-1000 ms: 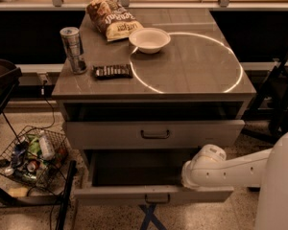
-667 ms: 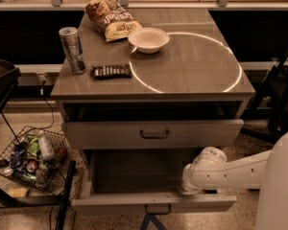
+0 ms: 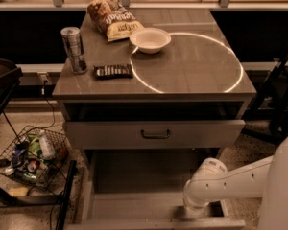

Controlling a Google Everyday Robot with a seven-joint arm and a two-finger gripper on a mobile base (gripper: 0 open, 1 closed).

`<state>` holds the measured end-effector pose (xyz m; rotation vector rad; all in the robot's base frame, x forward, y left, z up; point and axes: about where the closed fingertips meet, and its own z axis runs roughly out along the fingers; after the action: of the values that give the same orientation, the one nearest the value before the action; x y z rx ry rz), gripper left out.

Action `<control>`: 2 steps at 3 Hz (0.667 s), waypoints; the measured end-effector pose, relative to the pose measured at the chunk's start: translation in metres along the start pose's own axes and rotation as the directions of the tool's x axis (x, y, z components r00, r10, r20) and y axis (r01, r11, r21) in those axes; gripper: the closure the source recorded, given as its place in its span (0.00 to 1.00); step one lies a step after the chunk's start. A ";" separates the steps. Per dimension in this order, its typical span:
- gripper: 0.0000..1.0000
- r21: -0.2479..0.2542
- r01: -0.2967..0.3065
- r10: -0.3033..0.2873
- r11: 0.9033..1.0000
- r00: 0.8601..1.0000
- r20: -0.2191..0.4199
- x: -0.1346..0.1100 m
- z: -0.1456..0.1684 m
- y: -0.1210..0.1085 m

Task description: Open middle drawer

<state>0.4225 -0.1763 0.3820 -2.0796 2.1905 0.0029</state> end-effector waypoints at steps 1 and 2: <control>1.00 -0.103 -0.031 0.032 0.994 0.999 0.002 -0.002 0.003 0.051; 1.00 -0.178 -0.046 0.048 0.983 0.999 0.006 -0.005 0.005 0.085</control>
Offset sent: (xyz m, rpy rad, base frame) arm -0.2407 0.0294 -0.0045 0.0929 0.5112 -0.0877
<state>0.3383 -0.1664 0.3708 -2.1097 2.3103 0.2208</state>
